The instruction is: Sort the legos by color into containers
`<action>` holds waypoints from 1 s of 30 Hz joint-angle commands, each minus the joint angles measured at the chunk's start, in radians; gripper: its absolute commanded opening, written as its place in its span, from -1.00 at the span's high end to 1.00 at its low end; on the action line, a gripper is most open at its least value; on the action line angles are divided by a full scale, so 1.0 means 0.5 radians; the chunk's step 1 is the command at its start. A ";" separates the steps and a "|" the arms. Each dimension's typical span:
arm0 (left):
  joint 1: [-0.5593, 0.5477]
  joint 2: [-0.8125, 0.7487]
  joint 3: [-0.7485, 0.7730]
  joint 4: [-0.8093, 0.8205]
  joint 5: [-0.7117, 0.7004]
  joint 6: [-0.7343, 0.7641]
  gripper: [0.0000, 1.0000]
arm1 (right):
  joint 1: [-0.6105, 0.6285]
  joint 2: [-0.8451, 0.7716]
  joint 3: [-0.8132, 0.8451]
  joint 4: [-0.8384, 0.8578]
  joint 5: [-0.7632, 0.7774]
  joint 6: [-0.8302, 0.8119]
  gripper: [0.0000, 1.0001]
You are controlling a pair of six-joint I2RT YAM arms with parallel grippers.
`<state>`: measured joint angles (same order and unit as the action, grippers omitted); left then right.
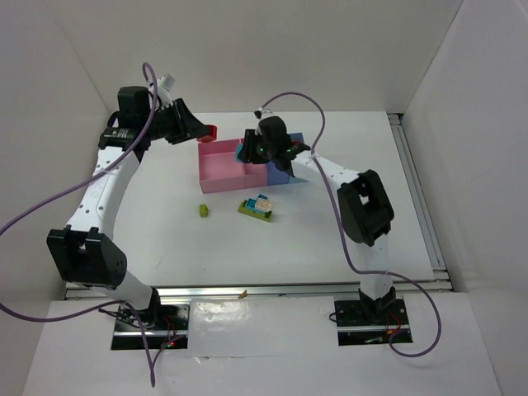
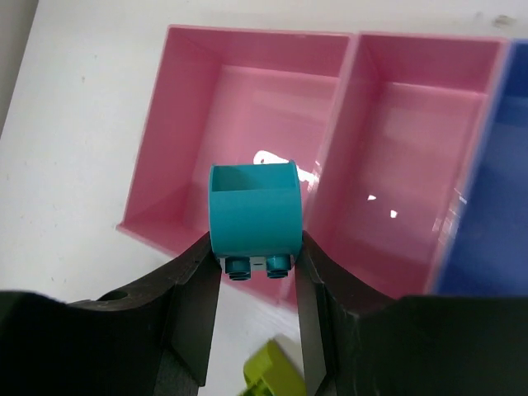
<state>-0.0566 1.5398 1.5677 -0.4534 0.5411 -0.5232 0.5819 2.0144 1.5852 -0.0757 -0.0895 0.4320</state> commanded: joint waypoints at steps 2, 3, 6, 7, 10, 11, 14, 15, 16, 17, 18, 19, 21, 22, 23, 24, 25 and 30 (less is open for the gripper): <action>-0.003 0.044 0.095 -0.078 0.093 0.034 1.00 | 0.054 0.247 0.372 -0.017 -0.115 -0.054 0.64; -0.003 0.044 0.095 -0.078 0.111 0.034 1.00 | 0.054 0.297 0.428 -0.066 -0.116 -0.054 0.59; -0.003 0.044 0.114 -0.078 0.129 0.034 1.00 | 0.054 0.411 0.609 -0.131 -0.134 -0.054 -0.21; -0.003 0.044 0.114 -0.078 0.130 0.034 1.00 | 0.054 0.411 0.609 -0.131 -0.134 -0.054 -0.35; -0.003 0.077 0.159 -0.078 0.215 0.052 1.00 | 0.073 0.337 0.609 -0.112 -0.040 -0.054 -0.70; -0.022 0.096 0.160 -0.078 0.243 0.052 1.00 | 0.073 0.264 0.567 -0.155 0.025 -0.054 -0.70; -0.040 0.133 0.218 -0.078 0.262 0.034 1.00 | 0.054 0.083 0.386 -0.204 0.298 -0.054 -0.70; -0.064 0.187 0.248 -0.078 0.262 0.034 1.00 | 0.009 -0.085 0.303 -0.204 0.368 -0.054 -0.70; -0.065 0.215 0.285 -0.078 0.240 0.034 1.00 | -0.016 -0.178 0.208 -0.204 0.439 -0.054 -0.66; -0.098 0.243 0.307 -0.060 0.240 0.016 1.00 | -0.047 -0.276 0.010 -0.204 0.592 -0.054 -0.66; -0.141 0.276 0.334 -0.060 0.222 0.016 1.00 | -0.120 -0.480 -0.095 -0.223 0.648 -0.036 -0.66; -0.163 0.359 0.359 -0.060 0.222 -0.012 1.00 | -0.157 -0.582 -0.197 -0.223 0.703 -0.011 -0.66; -0.248 0.460 0.469 -0.017 0.170 -0.030 1.00 | -0.231 -0.858 -0.460 -0.262 0.890 0.032 -0.68; -0.282 0.576 0.512 0.002 0.169 -0.058 1.00 | -0.283 -0.942 -0.528 -0.311 0.951 0.068 -0.69; -0.316 0.644 0.616 0.002 0.127 -0.079 1.00 | -0.305 -1.012 -0.587 -0.345 1.058 0.096 -0.72; -0.392 0.718 0.684 0.020 0.108 -0.107 1.00 | -0.305 -1.080 -0.690 -0.376 1.096 0.117 -0.75; -0.429 0.791 0.748 0.038 0.090 -0.125 1.00 | -0.332 -1.199 -0.737 -0.431 1.127 0.142 -0.75; -0.577 1.300 1.318 0.084 0.038 -0.306 1.00 | -0.400 -1.500 -0.934 -0.575 1.225 0.323 -0.79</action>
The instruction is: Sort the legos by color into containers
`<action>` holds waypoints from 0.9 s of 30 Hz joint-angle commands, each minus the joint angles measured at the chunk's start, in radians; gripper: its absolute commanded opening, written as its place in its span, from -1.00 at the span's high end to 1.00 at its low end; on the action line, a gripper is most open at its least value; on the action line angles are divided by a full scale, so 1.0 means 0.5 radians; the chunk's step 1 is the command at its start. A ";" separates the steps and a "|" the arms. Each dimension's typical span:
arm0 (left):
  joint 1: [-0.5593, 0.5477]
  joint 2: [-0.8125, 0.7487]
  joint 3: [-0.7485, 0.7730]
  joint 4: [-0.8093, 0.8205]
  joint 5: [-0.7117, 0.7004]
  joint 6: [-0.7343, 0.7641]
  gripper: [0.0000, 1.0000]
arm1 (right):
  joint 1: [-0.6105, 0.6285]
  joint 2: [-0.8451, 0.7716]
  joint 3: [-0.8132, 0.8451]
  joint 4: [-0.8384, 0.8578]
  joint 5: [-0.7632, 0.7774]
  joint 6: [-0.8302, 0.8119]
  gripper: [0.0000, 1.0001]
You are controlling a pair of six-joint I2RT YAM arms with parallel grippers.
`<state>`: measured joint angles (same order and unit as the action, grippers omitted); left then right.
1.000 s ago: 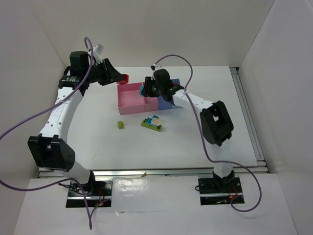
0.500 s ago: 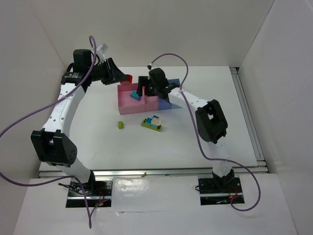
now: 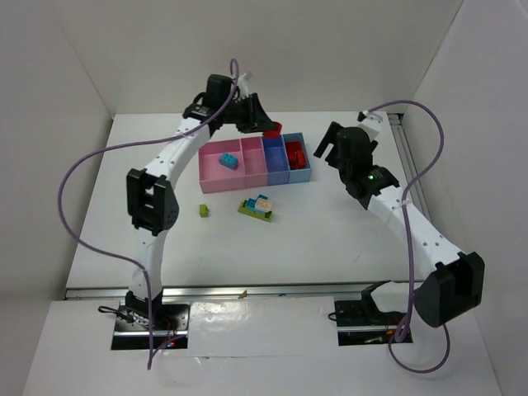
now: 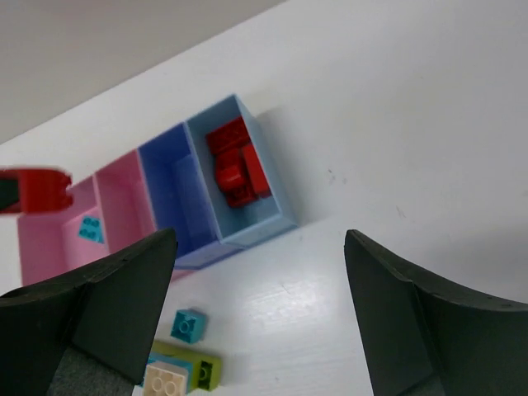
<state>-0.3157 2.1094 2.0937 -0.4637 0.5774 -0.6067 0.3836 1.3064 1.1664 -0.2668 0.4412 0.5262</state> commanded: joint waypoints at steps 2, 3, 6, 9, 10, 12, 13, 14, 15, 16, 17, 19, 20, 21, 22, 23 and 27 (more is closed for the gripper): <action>-0.099 0.404 0.414 0.197 -0.008 -0.207 1.00 | -0.022 -0.189 -0.136 -0.282 0.213 0.190 -0.81; -0.129 0.471 0.515 0.249 0.017 -0.277 1.00 | -0.022 -0.219 -0.154 -0.307 0.213 0.190 -0.81; -0.154 0.653 0.516 0.554 0.042 -0.473 1.00 | -0.040 -0.281 -0.154 -0.432 0.262 0.212 -0.81; -0.200 0.769 0.498 0.718 0.042 -0.584 1.00 | -0.058 -0.330 -0.154 -0.503 0.280 0.233 -0.81; -0.200 0.797 0.497 0.749 0.024 -0.627 1.00 | -0.058 -0.351 -0.154 -0.522 0.280 0.233 -0.81; -0.218 0.883 0.561 0.774 0.023 -0.649 1.00 | -0.058 -0.370 -0.154 -0.522 0.280 0.233 -0.81; -0.218 0.905 0.583 0.774 0.023 -0.676 1.00 | -0.077 -0.370 -0.154 -0.522 0.280 0.233 -0.81; -0.218 0.923 0.604 0.798 0.023 -0.676 0.89 | -0.077 -0.370 -0.154 -0.522 0.280 0.233 -0.81; -0.218 0.923 0.605 0.799 0.023 -0.698 0.70 | -0.095 -0.370 -0.173 -0.522 0.280 0.209 -0.81; -0.218 0.941 0.605 0.799 0.042 -0.698 0.40 | -0.095 -0.370 -0.173 -0.522 0.256 0.208 -0.81; -0.218 0.942 0.605 0.799 0.042 -0.698 0.22 | -0.113 -0.349 -0.173 -0.522 0.238 0.208 -0.81; -0.218 0.942 0.605 0.817 0.063 -0.698 -0.16 | -0.114 -0.349 -0.173 -0.522 0.213 0.190 -0.83; -0.218 0.960 0.586 0.817 0.100 -0.698 -0.39 | -0.114 -0.349 -0.173 -0.500 0.213 0.190 -0.83; -0.218 0.960 0.586 0.856 0.130 -0.716 -0.46 | -0.114 -0.349 -0.173 -0.500 0.213 0.190 -0.83; -0.218 0.960 0.586 0.878 0.149 -0.716 -0.55 | -0.114 -0.349 -0.197 -0.479 0.213 0.190 -0.83; -0.237 0.960 0.586 0.878 0.170 -0.716 -0.62 | -0.114 -0.349 -0.197 -0.479 0.213 0.190 -0.83; -0.255 0.911 0.632 0.860 0.226 -0.698 -0.72 | -0.114 -0.349 -0.216 -0.460 0.191 0.190 -0.83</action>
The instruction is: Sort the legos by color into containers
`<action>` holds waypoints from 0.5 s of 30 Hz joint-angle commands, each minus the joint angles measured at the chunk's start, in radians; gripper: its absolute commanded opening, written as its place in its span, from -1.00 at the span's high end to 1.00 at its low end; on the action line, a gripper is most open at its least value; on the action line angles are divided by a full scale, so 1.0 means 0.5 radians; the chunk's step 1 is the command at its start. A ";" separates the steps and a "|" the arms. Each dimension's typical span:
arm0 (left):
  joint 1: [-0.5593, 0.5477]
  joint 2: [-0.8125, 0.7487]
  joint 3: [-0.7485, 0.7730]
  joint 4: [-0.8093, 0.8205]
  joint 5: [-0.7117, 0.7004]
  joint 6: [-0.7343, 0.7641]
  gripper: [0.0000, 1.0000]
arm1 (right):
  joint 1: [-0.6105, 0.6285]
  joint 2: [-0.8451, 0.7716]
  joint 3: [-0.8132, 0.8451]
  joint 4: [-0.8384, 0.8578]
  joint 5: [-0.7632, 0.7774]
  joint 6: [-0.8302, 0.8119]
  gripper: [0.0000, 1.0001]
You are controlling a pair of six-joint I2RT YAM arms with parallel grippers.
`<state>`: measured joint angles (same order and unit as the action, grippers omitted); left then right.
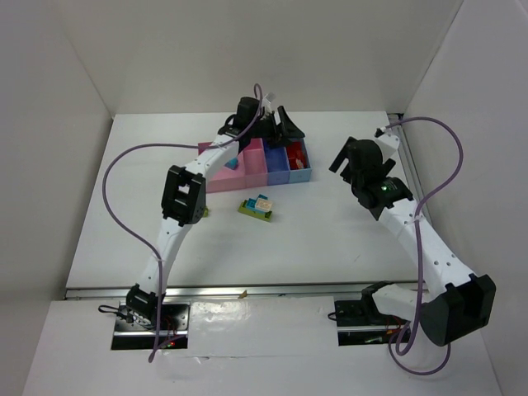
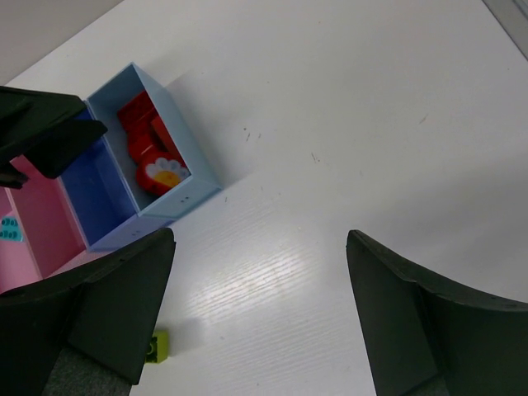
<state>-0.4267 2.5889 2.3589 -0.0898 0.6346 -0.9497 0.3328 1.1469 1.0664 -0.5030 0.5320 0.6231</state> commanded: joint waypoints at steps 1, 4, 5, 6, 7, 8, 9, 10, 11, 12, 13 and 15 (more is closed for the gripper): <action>-0.033 -0.082 0.102 0.112 0.157 0.009 -0.69 | -0.012 -0.030 -0.016 0.012 -0.014 -0.004 -0.83; -0.058 -0.348 -0.051 -0.047 0.097 0.248 -0.60 | -0.012 -0.030 -0.016 0.030 -0.033 -0.004 -0.83; -0.076 -0.458 -0.139 -0.230 0.017 0.346 -0.57 | -0.012 -0.030 -0.016 0.030 -0.033 -0.004 -0.83; -0.101 -0.584 -0.259 -0.307 -0.081 0.450 -0.57 | -0.012 -0.030 -0.016 0.030 -0.051 -0.004 -0.83; -0.101 -0.852 -0.533 -0.384 -0.209 0.603 -0.54 | -0.012 -0.030 -0.016 0.049 -0.052 -0.025 -0.83; -0.101 -0.989 -0.688 -0.449 -0.517 0.653 -0.52 | -0.012 -0.030 -0.016 0.049 -0.076 -0.025 -0.83; -0.122 -1.124 -0.847 -0.498 -0.660 0.687 -0.49 | -0.012 -0.030 -0.016 0.073 -0.100 -0.025 -0.83; -0.122 -1.253 -0.998 -0.565 -0.786 0.727 -0.49 | -0.030 -0.008 -0.034 0.095 -0.101 -0.025 -0.83; -0.122 -1.488 -1.279 -0.608 -1.064 0.773 -0.49 | -0.031 -0.008 -0.034 0.095 -0.146 -0.025 -0.83; -0.122 -1.587 -1.400 -0.657 -1.191 0.798 -0.49 | -0.031 -0.008 -0.034 0.113 -0.168 -0.025 -0.83; -0.122 -1.673 -1.511 -0.743 -1.308 0.798 -0.51 | -0.031 0.016 -0.034 0.134 -0.168 -0.046 -0.83; -0.043 -1.873 -1.824 -0.796 -1.505 0.826 -0.51 | -0.031 0.041 -0.034 0.135 -0.223 -0.065 -0.83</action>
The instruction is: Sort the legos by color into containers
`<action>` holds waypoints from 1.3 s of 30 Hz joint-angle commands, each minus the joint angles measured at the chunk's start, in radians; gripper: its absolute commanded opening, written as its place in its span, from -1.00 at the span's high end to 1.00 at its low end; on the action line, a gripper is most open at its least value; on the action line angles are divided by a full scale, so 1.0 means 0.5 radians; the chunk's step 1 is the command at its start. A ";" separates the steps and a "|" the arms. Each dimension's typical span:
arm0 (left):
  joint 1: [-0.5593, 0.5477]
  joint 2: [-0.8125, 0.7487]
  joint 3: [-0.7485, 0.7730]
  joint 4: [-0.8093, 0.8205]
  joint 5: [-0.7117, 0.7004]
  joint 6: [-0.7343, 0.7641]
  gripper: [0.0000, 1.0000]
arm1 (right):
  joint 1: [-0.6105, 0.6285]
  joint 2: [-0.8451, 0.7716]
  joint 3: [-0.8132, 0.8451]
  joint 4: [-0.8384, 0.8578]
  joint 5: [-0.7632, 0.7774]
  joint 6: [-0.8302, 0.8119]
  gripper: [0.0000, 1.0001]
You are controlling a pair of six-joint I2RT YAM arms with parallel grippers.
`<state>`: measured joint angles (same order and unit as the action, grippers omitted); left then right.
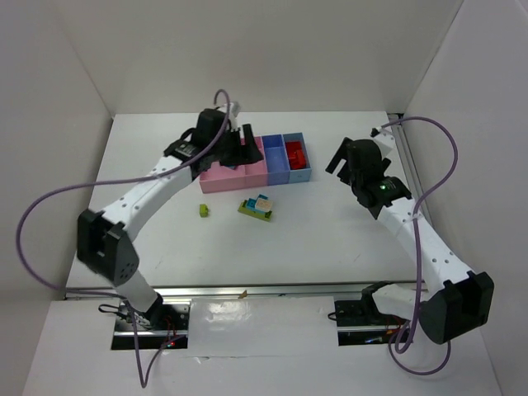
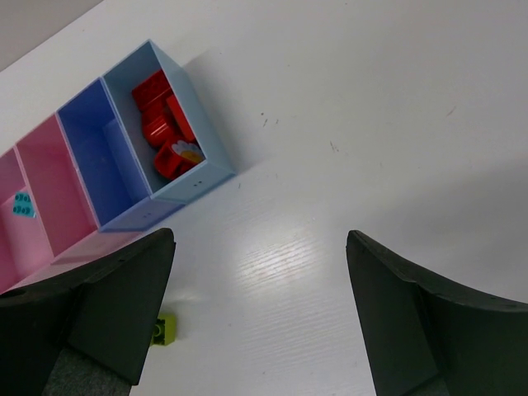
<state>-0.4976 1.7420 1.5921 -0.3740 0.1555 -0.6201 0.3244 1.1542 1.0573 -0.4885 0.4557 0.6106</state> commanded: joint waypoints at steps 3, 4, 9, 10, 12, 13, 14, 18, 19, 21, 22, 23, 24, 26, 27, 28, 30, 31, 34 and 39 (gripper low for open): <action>0.197 -0.317 -0.600 -0.323 -0.630 0.041 -0.60 | -0.014 0.078 -0.034 0.167 -0.126 -0.040 -0.83; 0.216 -0.403 -0.674 -0.323 -0.666 0.007 -0.73 | -0.014 0.106 -0.034 0.191 -0.126 -0.040 -0.86; 0.314 -0.496 -0.957 -0.323 -0.713 -0.091 -1.00 | -0.014 0.146 -0.034 0.235 -0.230 -0.061 -0.88; 0.314 -0.475 -0.990 -0.323 -0.731 -0.116 -1.00 | -0.014 0.146 -0.034 0.235 -0.230 -0.061 -0.88; 0.357 -0.453 -1.030 -0.323 -0.707 -0.116 -0.91 | -0.014 0.146 -0.034 0.235 -0.230 -0.080 -0.88; 0.357 -0.413 -1.030 -0.292 -0.707 -0.116 -0.84 | -0.014 0.146 -0.034 0.235 -0.230 -0.080 -0.88; 0.357 -0.389 -1.030 -0.292 -0.707 -0.116 -0.79 | -0.014 0.146 -0.034 0.235 -0.230 -0.080 -0.88; 0.394 -0.248 -1.012 -0.243 -0.685 -0.116 -0.57 | -0.014 0.146 -0.034 0.235 -0.230 -0.080 -0.88; 0.394 -0.199 -1.012 -0.222 -0.685 -0.116 -0.57 | -0.014 0.146 -0.034 0.235 -0.230 -0.080 -0.88; 0.415 -0.146 -0.994 -0.221 -0.667 -0.116 -0.43 | -0.014 0.146 -0.034 0.235 -0.230 -0.080 -0.88; 0.415 -0.107 -0.994 -0.221 -0.667 -0.116 -0.41 | -0.014 0.146 -0.034 0.235 -0.230 -0.080 -0.88; 0.415 -0.106 -0.994 -0.221 -0.667 -0.116 -0.38 | -0.014 0.146 -0.034 0.235 -0.230 -0.080 -0.88; 0.415 -0.106 -0.994 -0.221 -0.694 -0.116 -0.34 | -0.014 0.146 -0.034 0.235 -0.230 -0.080 -0.88; 0.434 -0.106 -0.994 -0.169 -0.694 -0.116 -0.26 | -0.014 0.146 -0.034 0.235 -0.230 -0.080 -0.88; 0.434 -0.079 -0.994 -0.151 -0.673 -0.098 -0.17 | -0.014 0.146 -0.034 0.235 -0.230 -0.080 -0.88; 0.434 -0.079 -0.994 -0.151 -0.655 -0.097 -0.13 | -0.014 0.146 -0.034 0.235 -0.230 -0.080 -0.88; 0.434 -0.027 -0.975 -0.151 -0.655 -0.097 -0.11 | -0.014 0.164 -0.016 0.235 -0.230 -0.080 -0.88; 0.434 -0.005 -0.975 -0.151 -0.655 -0.097 0.03 | -0.014 0.164 -0.016 0.235 -0.230 -0.080 -0.88; 0.394 -0.005 -0.954 -0.178 -0.673 -0.097 0.40 | -0.014 0.164 0.002 0.235 -0.230 -0.098 -0.88; 0.317 -0.179 -0.819 -0.371 -0.612 -0.049 0.95 | -0.014 0.164 0.058 0.216 -0.209 -0.098 -0.88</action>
<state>-0.3130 1.7229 1.1152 -0.5056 -0.1776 -0.6586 0.3225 1.2346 1.0416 -0.4122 0.3363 0.5770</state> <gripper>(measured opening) 0.354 0.939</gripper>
